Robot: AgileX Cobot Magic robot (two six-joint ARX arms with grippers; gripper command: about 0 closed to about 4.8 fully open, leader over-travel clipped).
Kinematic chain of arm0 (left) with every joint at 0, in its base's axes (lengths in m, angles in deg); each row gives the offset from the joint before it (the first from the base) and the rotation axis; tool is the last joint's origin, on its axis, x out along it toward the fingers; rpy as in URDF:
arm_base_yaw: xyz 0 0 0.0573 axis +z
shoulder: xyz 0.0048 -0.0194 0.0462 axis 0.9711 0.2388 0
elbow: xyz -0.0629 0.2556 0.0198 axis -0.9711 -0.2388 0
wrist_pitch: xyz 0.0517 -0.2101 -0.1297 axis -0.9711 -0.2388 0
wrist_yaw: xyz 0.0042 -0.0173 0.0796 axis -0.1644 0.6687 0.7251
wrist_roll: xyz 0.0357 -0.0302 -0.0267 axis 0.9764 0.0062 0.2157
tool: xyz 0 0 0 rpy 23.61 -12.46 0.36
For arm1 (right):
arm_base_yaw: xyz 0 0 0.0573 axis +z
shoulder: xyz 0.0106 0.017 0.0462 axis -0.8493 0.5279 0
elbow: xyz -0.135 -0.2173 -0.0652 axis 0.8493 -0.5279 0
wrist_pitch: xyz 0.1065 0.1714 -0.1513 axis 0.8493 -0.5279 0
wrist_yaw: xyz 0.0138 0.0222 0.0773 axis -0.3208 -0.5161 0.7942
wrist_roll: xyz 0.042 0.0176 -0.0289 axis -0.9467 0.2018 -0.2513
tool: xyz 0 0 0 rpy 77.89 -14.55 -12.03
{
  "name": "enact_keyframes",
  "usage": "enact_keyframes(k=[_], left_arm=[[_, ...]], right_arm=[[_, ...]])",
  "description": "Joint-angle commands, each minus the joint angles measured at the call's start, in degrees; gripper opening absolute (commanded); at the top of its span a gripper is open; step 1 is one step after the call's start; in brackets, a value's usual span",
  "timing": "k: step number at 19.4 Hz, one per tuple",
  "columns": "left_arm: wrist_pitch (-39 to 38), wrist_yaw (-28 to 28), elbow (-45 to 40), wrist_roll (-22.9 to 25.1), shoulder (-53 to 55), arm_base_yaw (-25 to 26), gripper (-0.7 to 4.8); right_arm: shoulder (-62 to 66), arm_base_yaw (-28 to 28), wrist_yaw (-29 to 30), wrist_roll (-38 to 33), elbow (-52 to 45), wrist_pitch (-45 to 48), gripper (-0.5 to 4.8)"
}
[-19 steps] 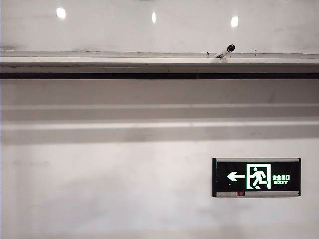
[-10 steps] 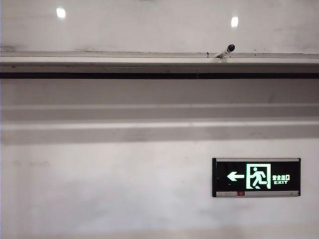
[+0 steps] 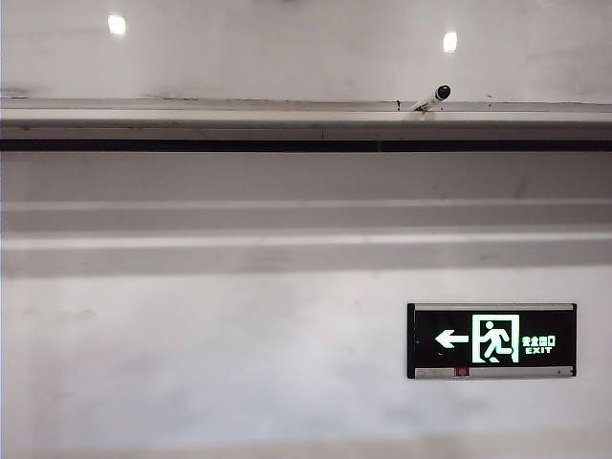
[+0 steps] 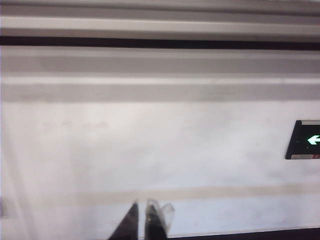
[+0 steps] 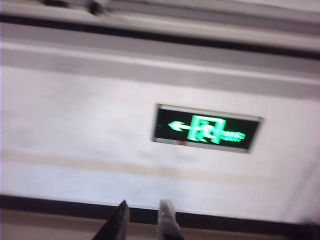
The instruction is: Take a marker from the whiteboard tray, write "Hi!" on the whiteboard, and then put the marker back vertically into the whiteboard tray.
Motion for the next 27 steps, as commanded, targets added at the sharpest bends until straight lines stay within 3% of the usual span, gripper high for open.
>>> enact_keyframes(k=[1,3,5,27], left_arm=[[0.68,-0.2,0.02,0.09,-0.04,0.02,0.24],[0.68,-0.15,0.02,0.09,-0.04,0.04,0.24],[0.68,-0.15,0.02,0.09,-0.04,0.02,0.24],[0.55,-0.15,0.02,0.09,-0.04,0.02,0.24]], right_arm=[[-4.37,-6.8,0.55,-0.17,-4.26,0.9,0.84],[-8.66,-11.08,5.57,-0.24,-7.48,0.9,0.84],[-15.91,-12.98,6.43,-0.26,-11.3,0.9,0.84],[-16.55,-12.94,5.99,-1.6,-12.41,0.74,0.84]])
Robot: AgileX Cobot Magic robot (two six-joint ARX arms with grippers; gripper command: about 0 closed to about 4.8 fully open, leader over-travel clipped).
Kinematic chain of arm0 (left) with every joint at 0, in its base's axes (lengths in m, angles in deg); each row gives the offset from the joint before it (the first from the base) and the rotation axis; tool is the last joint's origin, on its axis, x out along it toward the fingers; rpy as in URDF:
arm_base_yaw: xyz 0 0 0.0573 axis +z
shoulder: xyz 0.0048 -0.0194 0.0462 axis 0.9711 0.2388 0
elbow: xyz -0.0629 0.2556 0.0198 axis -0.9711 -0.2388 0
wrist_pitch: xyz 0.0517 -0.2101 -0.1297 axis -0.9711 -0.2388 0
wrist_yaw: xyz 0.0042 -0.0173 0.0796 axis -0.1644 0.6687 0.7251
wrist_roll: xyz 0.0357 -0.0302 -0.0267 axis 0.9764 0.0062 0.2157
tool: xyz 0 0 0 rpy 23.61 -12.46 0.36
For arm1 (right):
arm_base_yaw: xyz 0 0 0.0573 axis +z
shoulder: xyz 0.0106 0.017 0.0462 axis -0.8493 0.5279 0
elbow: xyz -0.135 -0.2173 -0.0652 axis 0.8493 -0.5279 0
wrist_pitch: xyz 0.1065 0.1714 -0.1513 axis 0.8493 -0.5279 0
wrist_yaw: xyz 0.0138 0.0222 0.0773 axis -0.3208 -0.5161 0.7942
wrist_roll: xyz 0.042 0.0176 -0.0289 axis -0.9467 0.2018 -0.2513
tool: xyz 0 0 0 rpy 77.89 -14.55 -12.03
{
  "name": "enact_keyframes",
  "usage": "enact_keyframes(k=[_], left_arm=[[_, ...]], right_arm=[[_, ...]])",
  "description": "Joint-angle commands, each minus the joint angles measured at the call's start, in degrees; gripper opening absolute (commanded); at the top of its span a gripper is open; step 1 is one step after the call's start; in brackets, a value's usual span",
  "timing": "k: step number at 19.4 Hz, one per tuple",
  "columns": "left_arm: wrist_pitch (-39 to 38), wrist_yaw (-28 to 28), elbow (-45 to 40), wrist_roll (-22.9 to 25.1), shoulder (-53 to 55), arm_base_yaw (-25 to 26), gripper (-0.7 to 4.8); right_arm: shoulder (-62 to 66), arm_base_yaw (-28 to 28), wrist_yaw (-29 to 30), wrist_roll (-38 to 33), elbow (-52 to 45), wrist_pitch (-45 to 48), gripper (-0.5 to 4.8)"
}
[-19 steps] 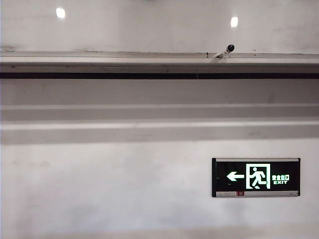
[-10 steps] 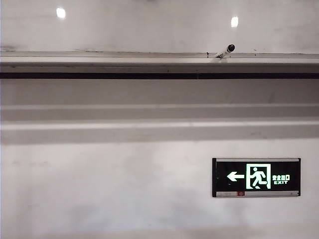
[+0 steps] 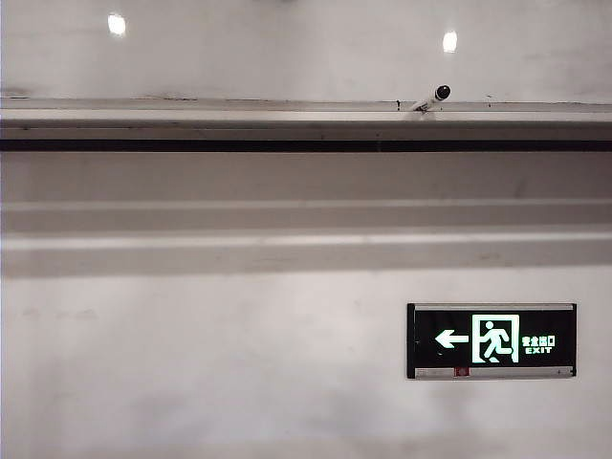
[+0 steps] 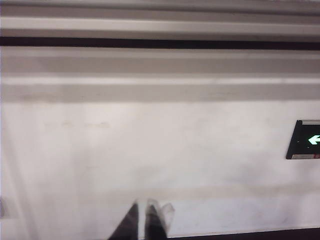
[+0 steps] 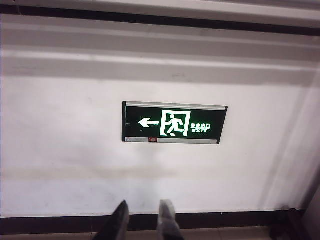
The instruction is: Take a marker from the whiteboard tray, write "Hi!" on the whiteboard, and then put the marker back vertically into the whiteboard tray.
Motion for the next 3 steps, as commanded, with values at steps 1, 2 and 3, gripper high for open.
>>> enact_keyframes(k=[1,2,3], left_arm=[[0.59,-0.11,0.02,0.0,-0.04,0.02,0.24],[0.59,-0.11,0.02,0.0,-0.04,0.02,0.24],[0.59,-0.11,0.02,0.0,-0.04,0.02,0.24]], right_arm=[[-0.09,-0.02,-0.02,-0.26,0.11,1.09,0.84],[-0.09,-0.02,0.0,-0.26,0.11,1.09,0.84],[-0.09,-0.02,0.0,-0.26,0.11,1.09,0.84]])
